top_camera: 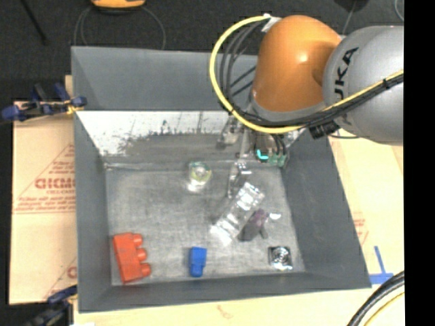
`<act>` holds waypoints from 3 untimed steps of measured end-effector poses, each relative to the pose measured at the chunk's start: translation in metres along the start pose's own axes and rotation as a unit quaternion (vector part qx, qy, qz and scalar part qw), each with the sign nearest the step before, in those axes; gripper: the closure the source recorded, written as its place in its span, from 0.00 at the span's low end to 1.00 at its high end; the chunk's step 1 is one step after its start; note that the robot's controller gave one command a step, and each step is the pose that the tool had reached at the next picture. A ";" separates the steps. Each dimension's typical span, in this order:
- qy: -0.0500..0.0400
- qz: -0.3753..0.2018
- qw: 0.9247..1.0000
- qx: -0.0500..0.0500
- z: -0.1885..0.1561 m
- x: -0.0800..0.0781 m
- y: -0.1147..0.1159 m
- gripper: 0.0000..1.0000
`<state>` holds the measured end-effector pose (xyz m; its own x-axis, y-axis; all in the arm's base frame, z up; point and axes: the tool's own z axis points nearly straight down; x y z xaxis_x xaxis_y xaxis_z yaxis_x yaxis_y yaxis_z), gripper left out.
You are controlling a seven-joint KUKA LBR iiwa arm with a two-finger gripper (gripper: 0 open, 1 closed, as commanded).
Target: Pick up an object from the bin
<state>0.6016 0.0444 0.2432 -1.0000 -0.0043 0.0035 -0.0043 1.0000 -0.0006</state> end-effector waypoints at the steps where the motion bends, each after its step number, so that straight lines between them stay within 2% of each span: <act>1: 0.001 0.018 1.000 -0.001 0.119 0.035 -0.032 0.00; 2: -0.014 -0.060 0.998 -0.001 0.168 0.074 -0.062 0.00; 3: -0.016 -0.060 0.998 -0.001 0.166 0.072 -0.061 1.00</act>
Offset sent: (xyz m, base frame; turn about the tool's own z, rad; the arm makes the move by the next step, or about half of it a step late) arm -0.0338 -0.0313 -0.1148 0.0348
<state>0.5294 -0.0174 0.0774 -0.9919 -0.1240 -0.0293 -0.1240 0.9923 -0.0009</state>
